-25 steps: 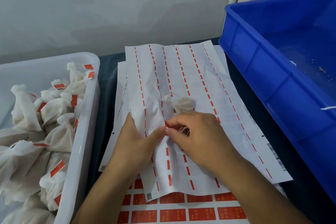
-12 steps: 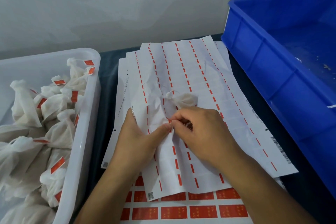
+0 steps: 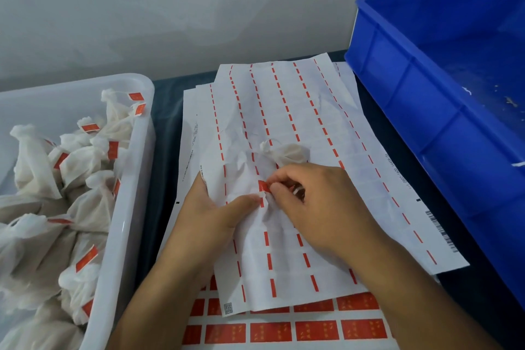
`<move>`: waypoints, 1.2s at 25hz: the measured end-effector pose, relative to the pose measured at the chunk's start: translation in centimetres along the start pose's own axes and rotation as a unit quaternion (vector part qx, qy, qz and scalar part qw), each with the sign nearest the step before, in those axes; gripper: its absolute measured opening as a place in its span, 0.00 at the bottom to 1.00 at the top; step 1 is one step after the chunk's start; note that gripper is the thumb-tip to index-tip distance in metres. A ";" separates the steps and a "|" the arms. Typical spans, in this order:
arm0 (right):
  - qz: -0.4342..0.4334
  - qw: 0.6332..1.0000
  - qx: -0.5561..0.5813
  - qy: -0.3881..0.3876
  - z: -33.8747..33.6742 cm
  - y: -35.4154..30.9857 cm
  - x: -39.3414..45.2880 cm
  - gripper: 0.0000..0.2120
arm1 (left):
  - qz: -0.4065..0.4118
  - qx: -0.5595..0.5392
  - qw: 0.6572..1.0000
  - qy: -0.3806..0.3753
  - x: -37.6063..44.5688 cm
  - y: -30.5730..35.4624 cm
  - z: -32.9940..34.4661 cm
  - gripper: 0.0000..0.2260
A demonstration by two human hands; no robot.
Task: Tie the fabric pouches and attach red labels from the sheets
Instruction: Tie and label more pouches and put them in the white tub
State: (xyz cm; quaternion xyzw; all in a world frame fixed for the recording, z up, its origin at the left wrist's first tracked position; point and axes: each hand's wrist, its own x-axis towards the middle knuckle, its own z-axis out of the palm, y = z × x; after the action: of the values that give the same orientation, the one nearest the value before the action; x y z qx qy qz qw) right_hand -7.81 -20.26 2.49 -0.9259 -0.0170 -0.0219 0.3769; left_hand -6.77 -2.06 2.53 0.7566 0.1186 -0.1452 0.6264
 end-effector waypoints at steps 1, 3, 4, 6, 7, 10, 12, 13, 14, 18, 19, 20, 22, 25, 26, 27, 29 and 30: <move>0.004 1.000 0.011 -0.010 -0.1 0.0 -0.1 0.09 | -0.006 0.000 1.000 0.000 0.0 0.0 0.0 0.29; 0.006 0.999 0.025 -0.020 -0.4 -0.1 -0.2 0.10 | -0.011 -0.005 1.000 0.003 0.1 0.0 0.0 0.27; 0.005 0.999 0.028 -0.020 -0.5 -0.2 -0.2 0.11 | -0.012 -0.012 1.000 0.003 0.2 0.0 0.0 0.27; 0.001 0.999 0.026 -0.019 -0.6 -0.4 -0.2 0.12 | -0.014 -0.027 1.000 -0.002 0.2 0.0 0.0 0.26; -0.003 1.000 0.021 -0.016 -0.7 -0.4 -0.2 0.12 | -0.012 -0.031 0.999 -0.005 0.2 0.0 0.0 0.26; -0.015 1.000 0.013 -0.011 -0.6 -0.4 -0.2 0.14 | 0.021 -0.023 1.000 -0.004 0.2 -0.1 0.2 0.26; -0.012 0.999 0.021 -0.022 -0.5 -0.3 -0.2 0.15 | 0.039 -0.022 0.999 -0.002 0.1 -0.1 0.5 0.22; -0.009 0.999 0.027 -0.029 -0.5 -0.3 -0.2 0.14 | 0.045 -0.024 0.999 -0.002 0.0 -0.2 0.6 0.20; -0.004 0.999 0.034 -0.035 -0.4 -0.3 -0.2 0.13 | 0.048 -0.024 0.999 -0.001 0.0 -0.3 0.7 0.19; 0.013 0.998 0.047 -0.038 0.2 -0.1 0.0 0.10 | 0.040 -0.010 0.999 -0.005 0.1 -0.4 0.6 0.23; 0.016 0.998 0.044 -0.033 0.3 -0.1 -0.1 0.09 | 0.035 -0.009 0.999 -0.009 0.1 -0.4 0.6 0.24; 0.016 0.999 0.040 -0.025 0.4 -0.1 -0.1 0.09 | 0.033 -0.011 0.999 -0.014 0.1 -0.4 0.5 0.25; 0.007 1.000 0.026 -0.007 0.5 -0.1 -0.2 0.08 | 0.037 -0.013 0.999 -0.019 0.0 -0.4 0.5 0.24; -0.009 1.000 0.009 0.009 0.6 0.0 -0.1 0.08 | 0.035 -0.019 0.999 -0.015 0.0 -0.3 0.6 0.24; -0.012 1.000 0.011 0.014 0.7 0.0 0.0 0.07 | 0.032 -0.021 0.999 -0.013 0.0 -0.3 0.6 0.24; -0.011 1.000 0.020 0.020 0.7 0.0 0.0 0.06 | 0.030 -0.020 0.999 -0.008 0.1 -0.3 0.5 0.24; -0.004 0.998 0.050 0.032 0.9 0.1 0.1 0.05 | 0.038 -0.008 0.999 0.005 0.2 -0.3 0.5 0.26; -0.002 0.997 0.062 0.038 1.0 0.1 0.1 0.05 | 0.045 0.001 0.999 0.011 0.2 -0.3 0.4 0.27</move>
State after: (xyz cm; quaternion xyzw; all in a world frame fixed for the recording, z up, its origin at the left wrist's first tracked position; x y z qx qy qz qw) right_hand -7.66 -19.62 1.67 -0.8990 -0.0060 -0.0568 0.4341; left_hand -6.71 -2.37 2.09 0.7631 0.0914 -0.1084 0.6305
